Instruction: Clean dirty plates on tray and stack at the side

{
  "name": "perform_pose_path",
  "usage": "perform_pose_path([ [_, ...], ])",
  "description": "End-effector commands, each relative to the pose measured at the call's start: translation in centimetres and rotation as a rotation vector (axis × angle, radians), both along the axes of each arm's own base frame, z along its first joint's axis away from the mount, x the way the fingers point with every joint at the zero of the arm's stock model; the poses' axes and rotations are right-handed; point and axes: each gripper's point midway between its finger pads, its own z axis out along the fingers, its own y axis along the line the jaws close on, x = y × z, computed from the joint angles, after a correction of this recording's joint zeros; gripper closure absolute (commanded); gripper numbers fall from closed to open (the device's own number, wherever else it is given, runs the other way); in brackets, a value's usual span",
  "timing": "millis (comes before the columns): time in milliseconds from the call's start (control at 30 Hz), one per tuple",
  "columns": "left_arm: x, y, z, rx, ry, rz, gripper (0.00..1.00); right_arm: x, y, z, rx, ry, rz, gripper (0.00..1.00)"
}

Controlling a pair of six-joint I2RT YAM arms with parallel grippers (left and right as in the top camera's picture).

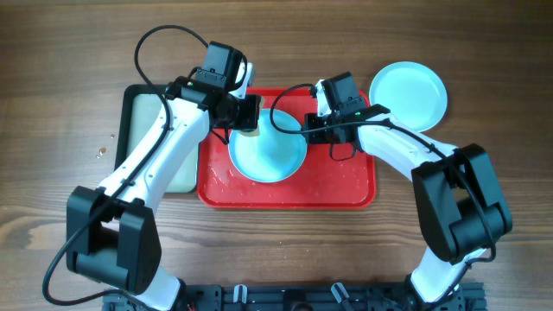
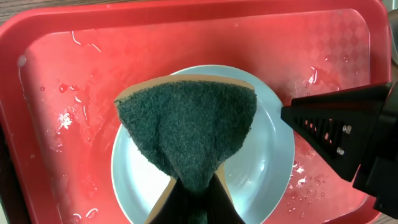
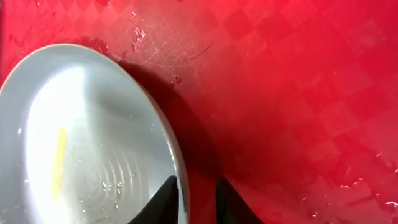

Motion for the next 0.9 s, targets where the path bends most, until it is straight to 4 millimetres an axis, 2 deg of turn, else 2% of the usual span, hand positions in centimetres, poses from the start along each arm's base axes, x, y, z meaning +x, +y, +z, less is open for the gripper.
perform_pose_path([
  [0,0.2,-0.5,0.2,-0.019,-0.002,-0.004,0.96,0.2,0.1,-0.1,-0.022,-0.020,0.031,0.83],
  [133,0.2,-0.5,0.2,-0.019,-0.001,-0.003,0.96,-0.2,0.6,0.0,0.009,-0.002,0.048,0.84],
  [367,0.2,-0.5,0.2,-0.019,-0.001,-0.003,0.96,-0.8,0.6,-0.1,0.012,0.023,0.053,0.96],
  [433,0.2,-0.5,0.1,-0.018,0.000,-0.004,0.96,-0.7,0.6,-0.1,0.011,0.022,0.048,0.96],
  [567,-0.1,-0.5,0.0,-0.014,0.012,-0.005,0.96,-0.5,0.0,0.5,-0.002,0.023,-0.009,0.96],
  [667,-0.1,-0.4,0.0,-0.013,0.013,-0.005,0.96,-0.1,-1.5,1.2,-0.077,-0.008,-0.053,0.96],
  [767,-0.1,-0.4,0.0,-0.014,0.013,-0.005,0.96,-0.5,-1.7,1.1,-0.080,0.016,-0.077,0.96],
  [800,-0.1,-0.4,0.0,-0.014,0.013,-0.005,0.96,-0.6,-1.7,1.1,-0.081,0.020,-0.076,0.95],
  [833,-0.1,-0.4,0.0,-0.014,0.013,-0.005,0.96,-0.6,-1.7,1.1,-0.081,0.018,-0.073,0.89],
  [867,-0.1,-0.4,0.0,-0.014,0.013,-0.005,0.96,-0.4,-1.6,1.2,-0.075,0.011,-0.071,0.77],
])
